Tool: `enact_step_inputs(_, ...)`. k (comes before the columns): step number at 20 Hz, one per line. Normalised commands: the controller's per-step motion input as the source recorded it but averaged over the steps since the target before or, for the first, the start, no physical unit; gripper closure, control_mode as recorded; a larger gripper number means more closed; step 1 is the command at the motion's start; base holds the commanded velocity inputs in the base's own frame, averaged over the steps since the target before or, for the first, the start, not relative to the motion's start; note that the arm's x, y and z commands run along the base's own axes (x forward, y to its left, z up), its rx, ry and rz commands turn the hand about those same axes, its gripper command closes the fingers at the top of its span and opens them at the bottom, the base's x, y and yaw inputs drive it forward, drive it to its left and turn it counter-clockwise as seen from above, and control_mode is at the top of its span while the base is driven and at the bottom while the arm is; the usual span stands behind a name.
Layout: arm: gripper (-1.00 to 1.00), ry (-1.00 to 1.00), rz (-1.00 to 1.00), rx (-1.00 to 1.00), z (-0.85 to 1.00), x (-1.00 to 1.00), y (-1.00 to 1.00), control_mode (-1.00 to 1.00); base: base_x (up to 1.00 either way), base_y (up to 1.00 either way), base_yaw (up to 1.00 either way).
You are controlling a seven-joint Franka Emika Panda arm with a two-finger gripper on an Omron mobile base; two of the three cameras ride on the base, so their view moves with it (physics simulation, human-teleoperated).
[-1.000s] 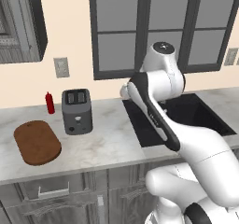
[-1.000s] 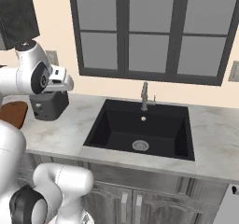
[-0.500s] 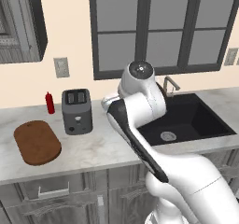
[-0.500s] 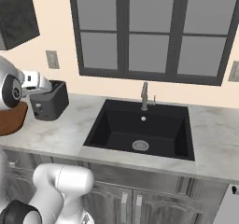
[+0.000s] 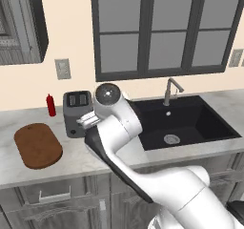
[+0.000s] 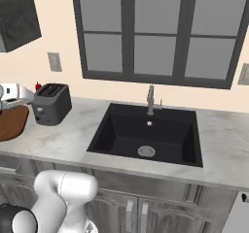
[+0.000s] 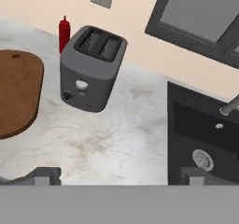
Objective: Open the drawer on the left and place the cutting tools on the cutting board.
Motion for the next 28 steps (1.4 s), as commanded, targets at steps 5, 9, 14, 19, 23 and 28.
enact_step_inputs(5,-1.0,0.1,0.02,-0.21,-0.6,0.0,0.79,-1.0,0.0,0.0,0.0)
enact_step_inputs(9,-1.0,0.0,0.0,-0.15,-0.7,0.0,0.45,-1.0,0.0,0.0,0.0)
enact_step_inputs(14,-1.0,0.0,0.02,-0.07,-0.5,-0.09,0.2,-1.0,0.0,0.0,0.0)
enact_step_inputs(19,-1.0,-0.03,0.07,-0.11,-0.2,-0.5,0.0,-1.0,0.0,0.0,0.0)
enact_step_inputs(23,-1.0,-0.13,0.1,-0.16,0.07,-0.77,0.08,-1.0,0.0,0.0,0.0)
enact_step_inputs(28,-1.0,-0.1,0.2,-0.2,0.15,-0.8,0.31,-1.0,0.0,0.0,0.0)
